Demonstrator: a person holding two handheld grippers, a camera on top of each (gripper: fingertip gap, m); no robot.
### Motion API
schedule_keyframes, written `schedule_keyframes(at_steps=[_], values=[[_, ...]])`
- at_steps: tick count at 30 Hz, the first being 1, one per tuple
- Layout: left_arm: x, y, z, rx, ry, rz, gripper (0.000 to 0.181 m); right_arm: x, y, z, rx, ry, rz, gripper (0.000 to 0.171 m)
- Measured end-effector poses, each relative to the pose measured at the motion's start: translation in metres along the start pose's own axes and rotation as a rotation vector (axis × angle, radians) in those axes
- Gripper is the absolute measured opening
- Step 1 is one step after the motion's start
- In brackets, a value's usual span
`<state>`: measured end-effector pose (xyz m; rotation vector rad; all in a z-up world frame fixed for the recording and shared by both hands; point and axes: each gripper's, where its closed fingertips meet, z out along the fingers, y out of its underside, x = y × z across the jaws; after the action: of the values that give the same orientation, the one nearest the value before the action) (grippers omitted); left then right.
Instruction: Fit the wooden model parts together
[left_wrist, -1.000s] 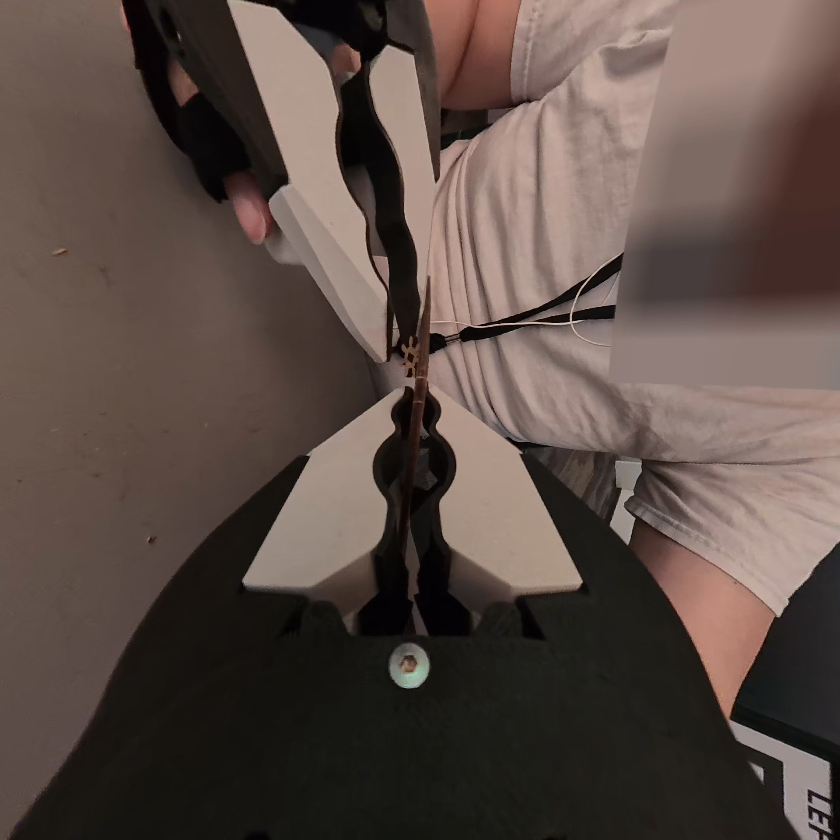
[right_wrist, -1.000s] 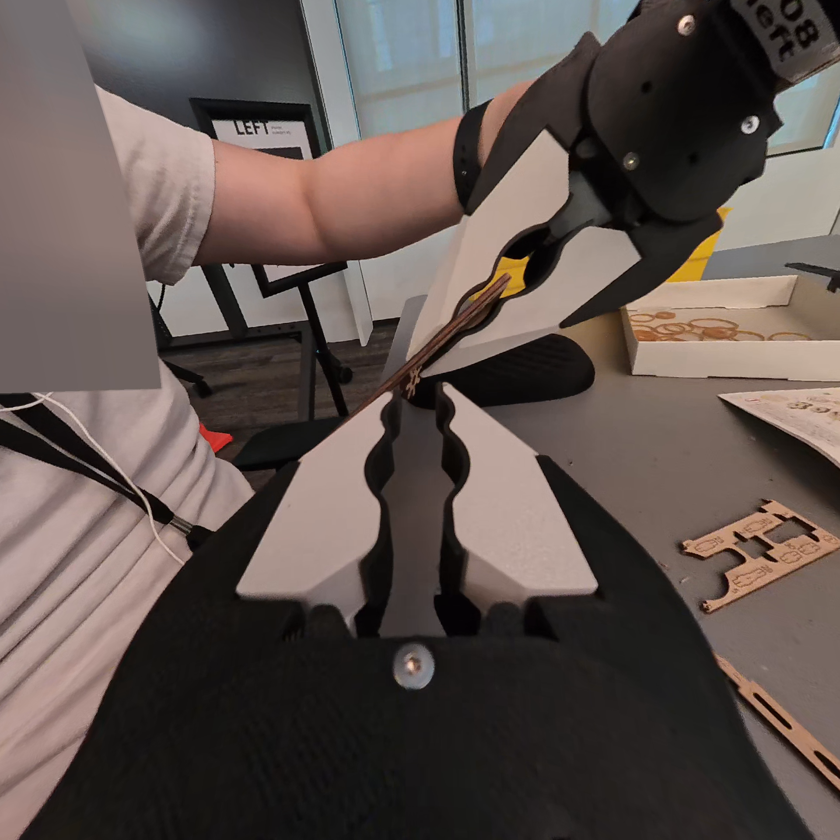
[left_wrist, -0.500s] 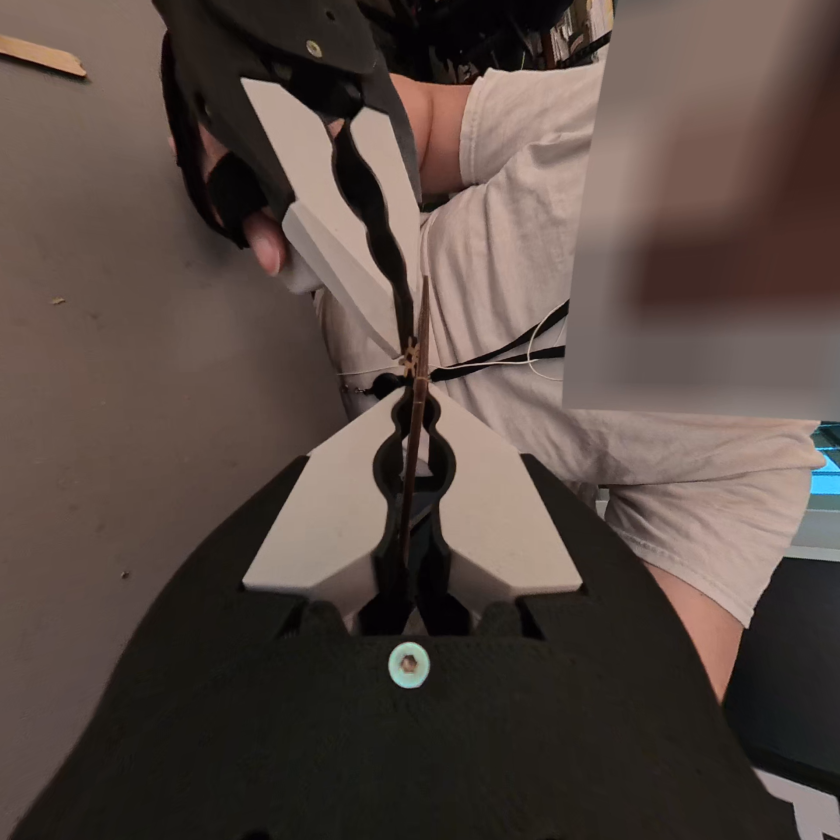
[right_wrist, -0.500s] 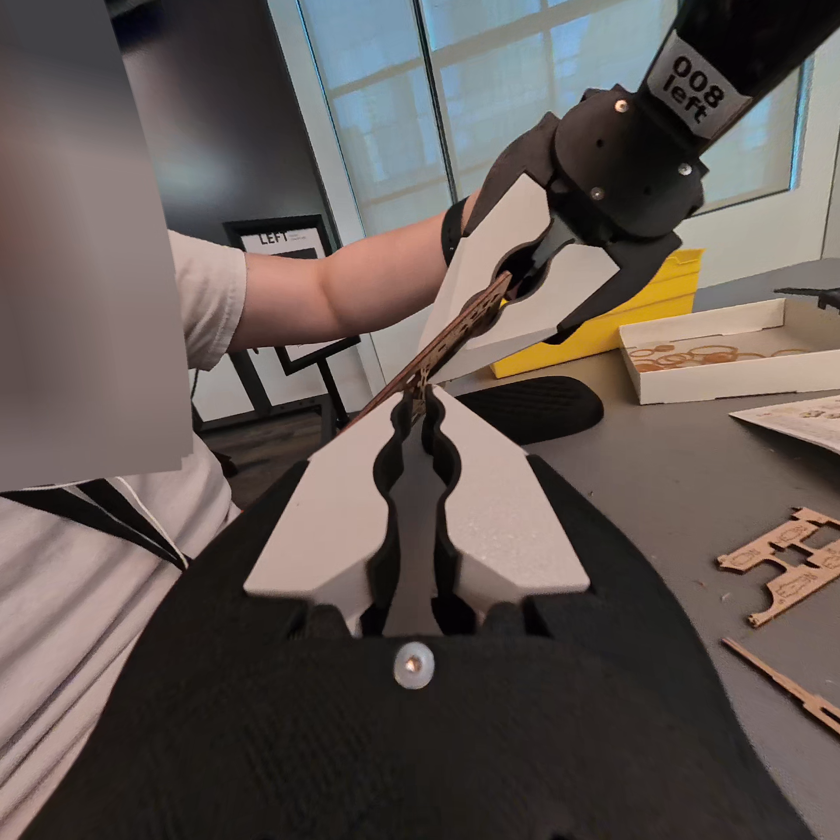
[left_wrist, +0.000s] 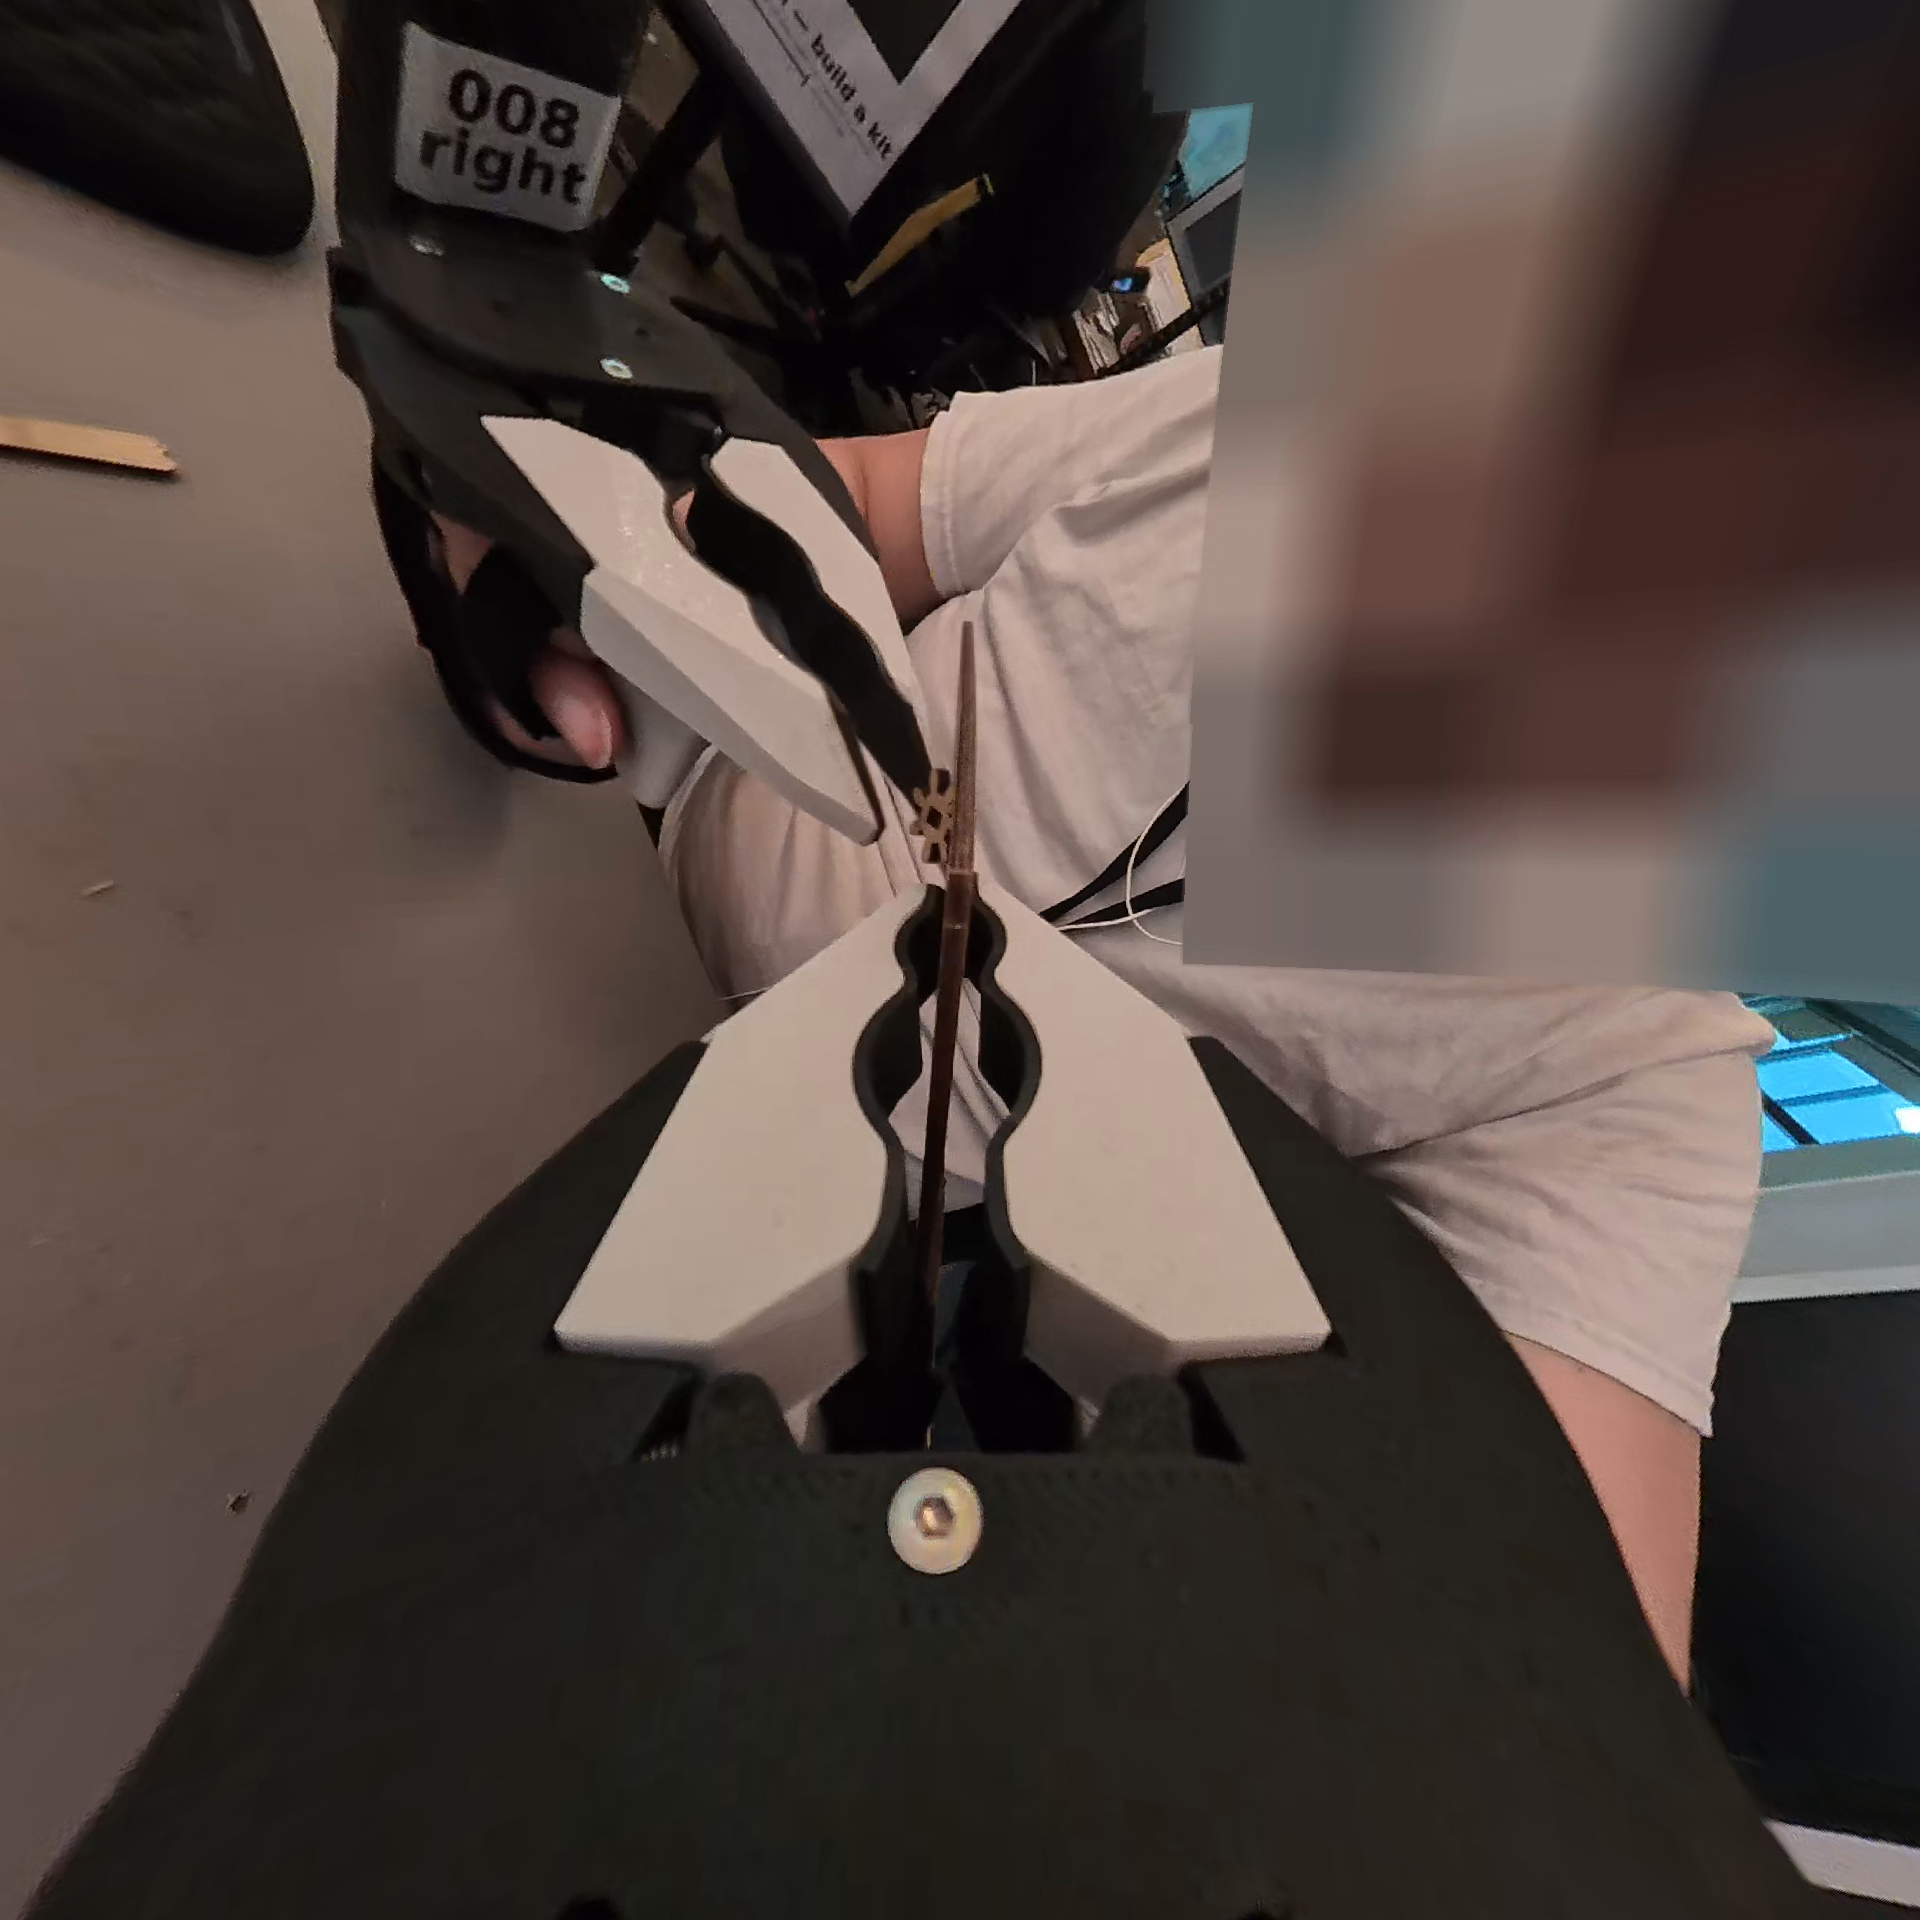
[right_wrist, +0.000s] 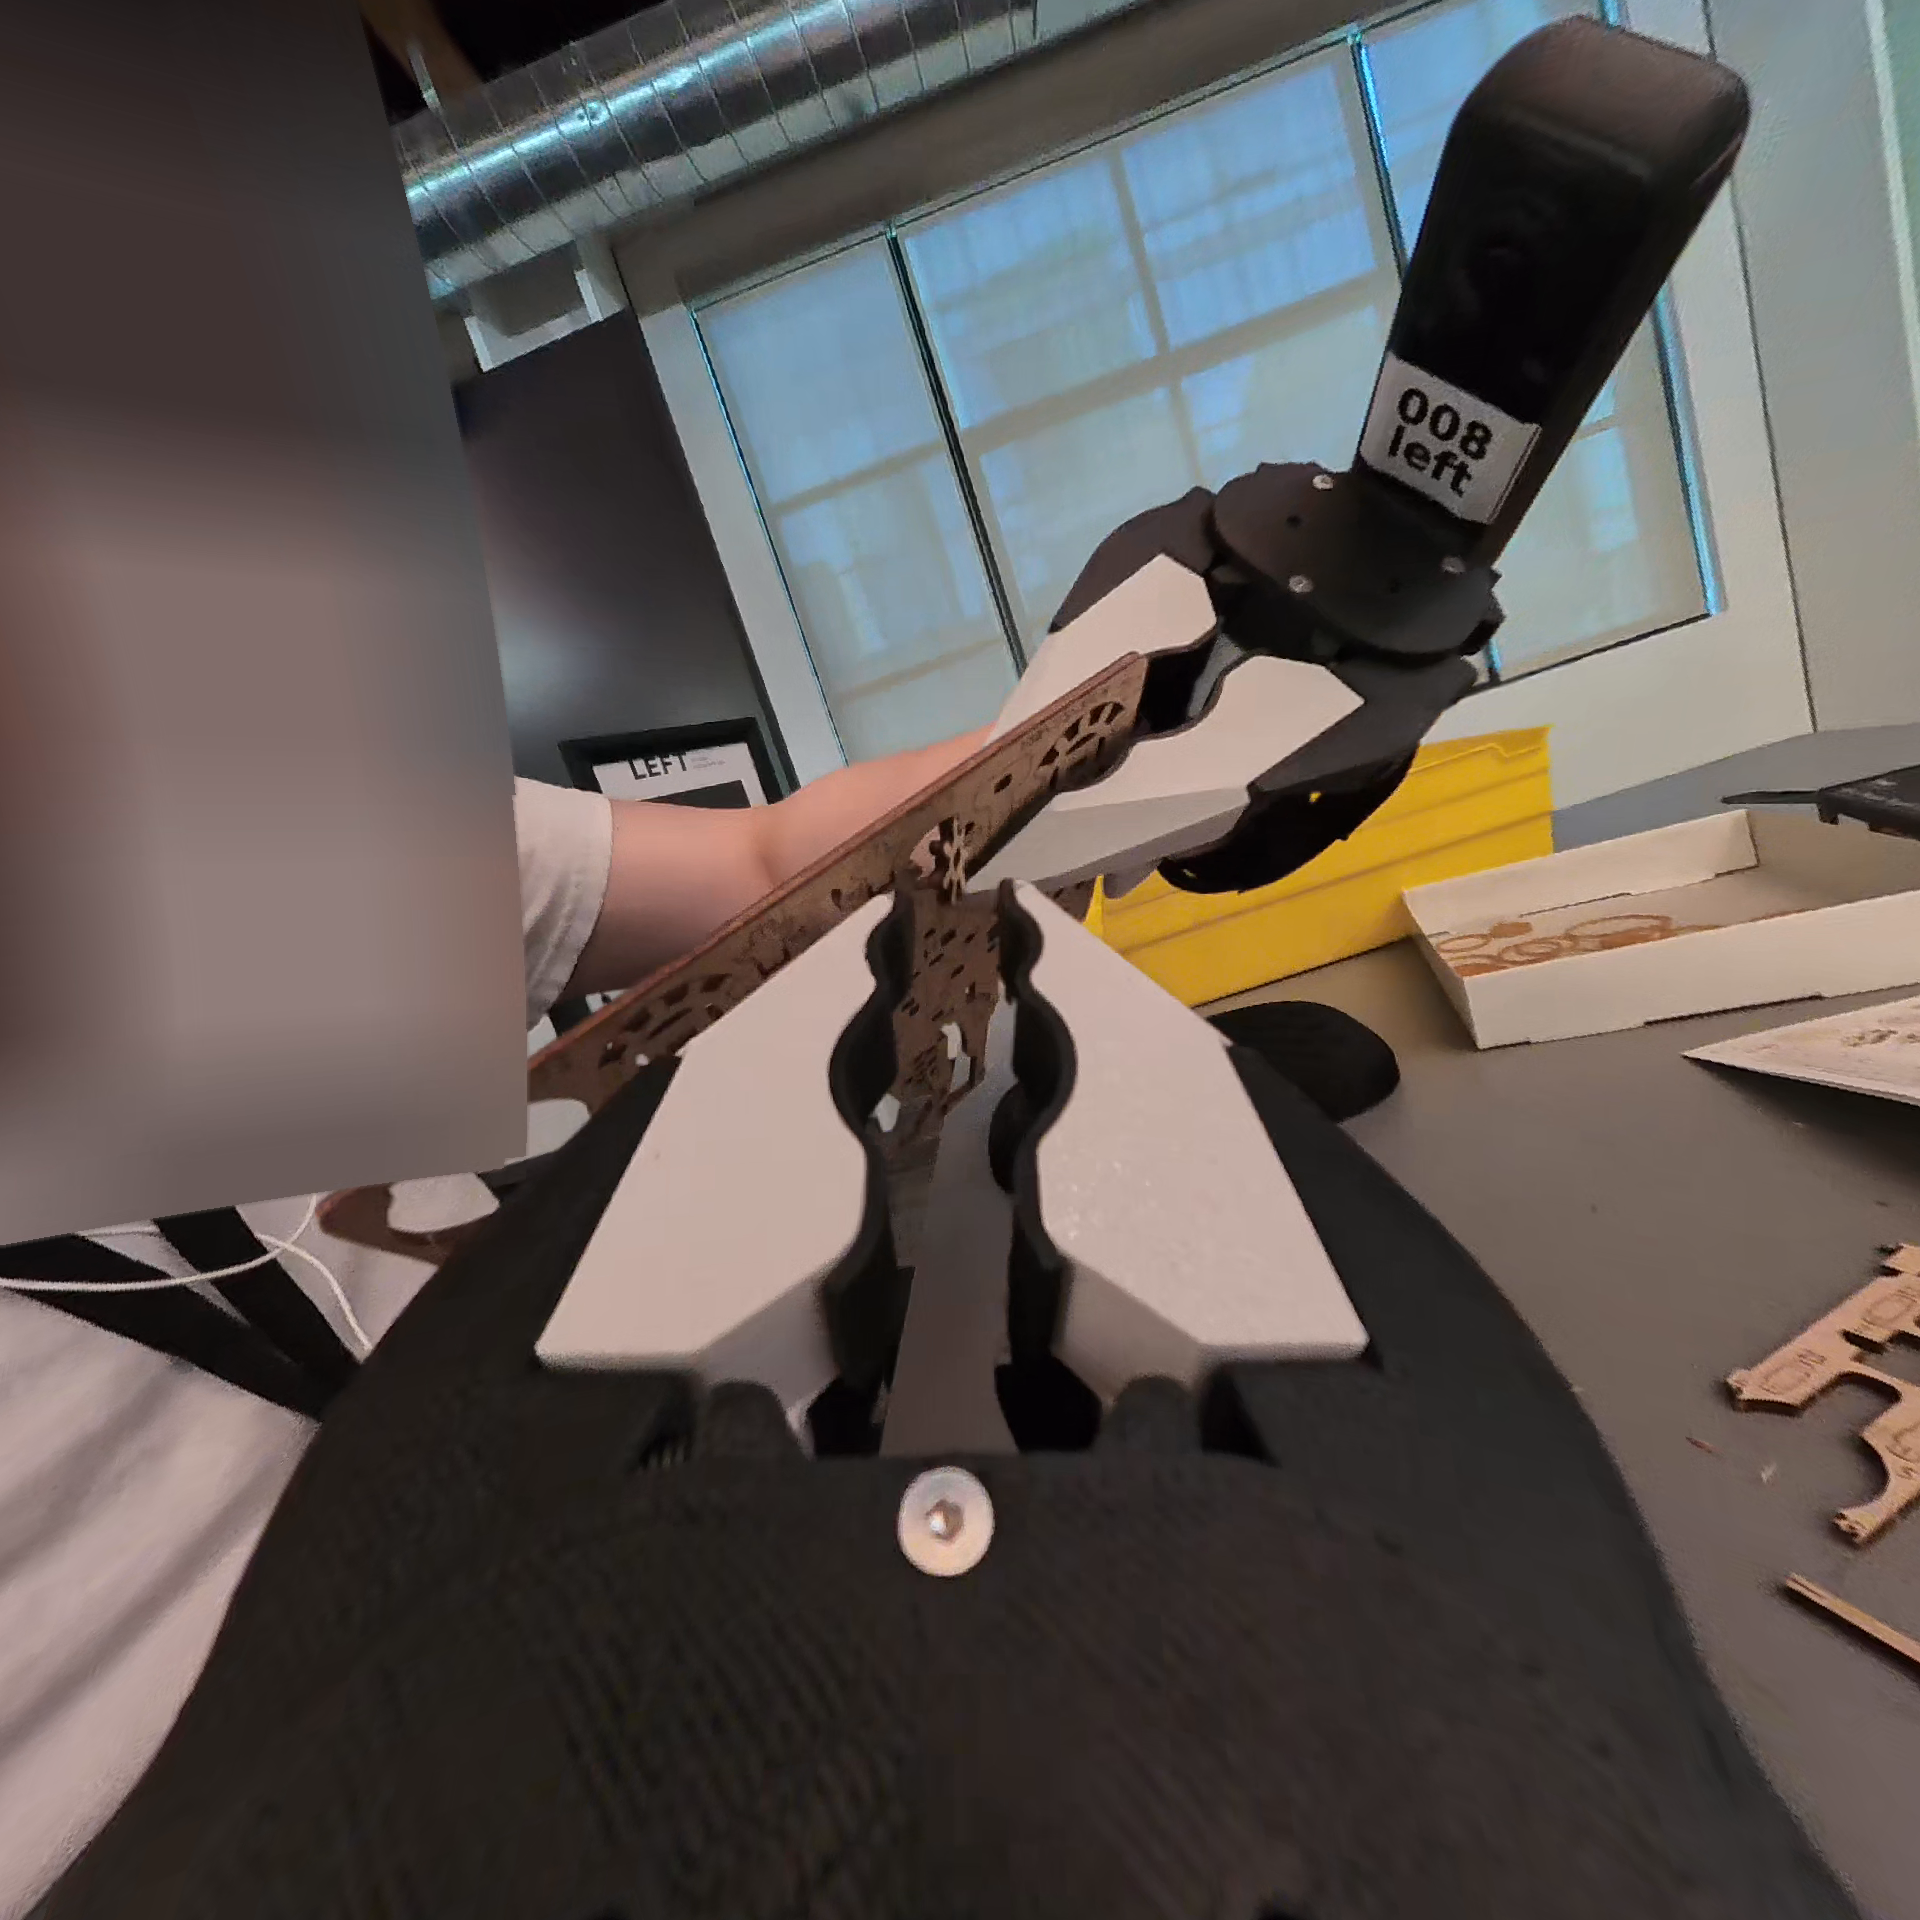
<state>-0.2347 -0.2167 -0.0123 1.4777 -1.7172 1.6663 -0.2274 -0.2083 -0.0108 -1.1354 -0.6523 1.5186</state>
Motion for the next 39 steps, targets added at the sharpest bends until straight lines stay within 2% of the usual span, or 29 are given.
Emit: schedule_keyframes(at_steps=[7, 15, 22, 27, 37, 39], values=[[-0.002, 0.004, 0.002, -0.003, -0.004, 0.016, 0.001, 0.002, -0.014, -0.004, 0.06, 0.049, -0.056, 0.012], [-0.002, 0.003, 0.0, 0.01, -0.017, 0.024, 0.001, 0.006, -0.008, -0.002, 0.008, 0.064, -0.05, 0.015], [-0.004, 0.001, -0.002, 0.022, -0.028, 0.019, 0.0, 0.007, -0.009, -0.004, 0.018, 0.006, 0.059, 0.017], [-0.005, 0.0, -0.002, 0.028, -0.02, 0.011, 0.0, 0.007, 0.004, 0.0, -0.038, -0.011, 0.091, 0.017], [-0.005, -0.015, -0.006, 0.105, -0.003, 0.012, 0.001, 0.017, -0.016, -0.004, 0.192, 0.085, 0.094, 0.015], [-0.007, -0.017, -0.007, 0.125, -0.009, 0.016, 0.001, 0.017, -0.018, -0.006, 0.247, 0.107, 0.094, 0.01]])
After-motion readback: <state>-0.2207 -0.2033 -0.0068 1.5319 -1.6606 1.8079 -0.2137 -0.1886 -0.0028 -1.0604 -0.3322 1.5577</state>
